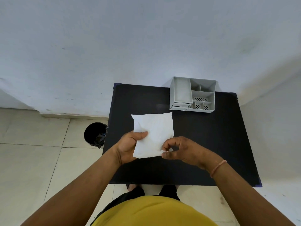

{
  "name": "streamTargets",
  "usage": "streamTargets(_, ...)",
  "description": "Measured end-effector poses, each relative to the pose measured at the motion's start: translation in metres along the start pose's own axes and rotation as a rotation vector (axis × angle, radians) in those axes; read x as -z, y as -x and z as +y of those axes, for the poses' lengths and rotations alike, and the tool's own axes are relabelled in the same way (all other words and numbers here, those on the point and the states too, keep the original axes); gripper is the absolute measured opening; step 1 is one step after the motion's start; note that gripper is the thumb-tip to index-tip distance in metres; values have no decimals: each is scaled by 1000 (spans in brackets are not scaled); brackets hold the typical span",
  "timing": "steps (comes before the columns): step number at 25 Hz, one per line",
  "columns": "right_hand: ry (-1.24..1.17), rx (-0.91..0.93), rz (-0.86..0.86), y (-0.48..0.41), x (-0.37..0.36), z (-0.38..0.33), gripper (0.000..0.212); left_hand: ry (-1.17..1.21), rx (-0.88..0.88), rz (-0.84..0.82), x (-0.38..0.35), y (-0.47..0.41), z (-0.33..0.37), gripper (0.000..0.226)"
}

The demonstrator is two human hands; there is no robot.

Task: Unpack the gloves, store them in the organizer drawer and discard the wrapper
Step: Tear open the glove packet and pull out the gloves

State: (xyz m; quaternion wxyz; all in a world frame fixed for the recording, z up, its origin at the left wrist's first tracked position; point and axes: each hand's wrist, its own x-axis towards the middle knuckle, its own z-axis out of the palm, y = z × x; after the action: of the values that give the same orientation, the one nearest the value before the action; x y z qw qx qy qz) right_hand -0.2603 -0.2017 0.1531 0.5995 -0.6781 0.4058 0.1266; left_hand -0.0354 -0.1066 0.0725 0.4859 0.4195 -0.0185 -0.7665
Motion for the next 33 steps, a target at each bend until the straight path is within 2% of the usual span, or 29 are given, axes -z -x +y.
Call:
streamTargets(3,-177,-85,92,-7,-12,2,21,-55,-37,-6,-9,-1,1,55)
streamTargets(7,-327,-127,217,-15,-26,7,15,-357,-52,88,-13,-6,5,71)
streamTargets(12,-217,20,197,-8,-23,16,11,-218,-27,52,-12,-11,13,69)
streamTargets(15,-86,86,217,-3,-18,16,4,-81,49,94,-17,-12,16,67)
streamTargets(16,-16,117,264,-3,-18,16,9,-38,80,112,-18,-12,17,62)
streamTargets(18,114,207,463,-7,-20,17,10,83,142,133,-20,-10,22,47)
streamTargets(21,8,298,752,-14,-23,11,9,128,196,129,-22,0,21,74)
streamTargets(23,-96,302,831,-18,-21,4,7,-51,98,253,-33,11,15,68)
streamTargets(25,-86,293,851,-20,-21,-1,5,-326,-111,363,-47,24,8,55)
streamTargets(27,-82,282,832,-18,-21,-4,6,-624,-371,355,-58,33,6,62)
streamTargets(29,-88,277,791,-13,-20,-7,14,-861,-528,272,-65,35,13,67)
streamTargets(31,-38,280,764,-8,-20,-11,19,-969,-528,181,-73,33,27,64)
streamTargets(33,-4,278,754,-4,-20,-14,13,-988,-472,102,-78,30,41,45)
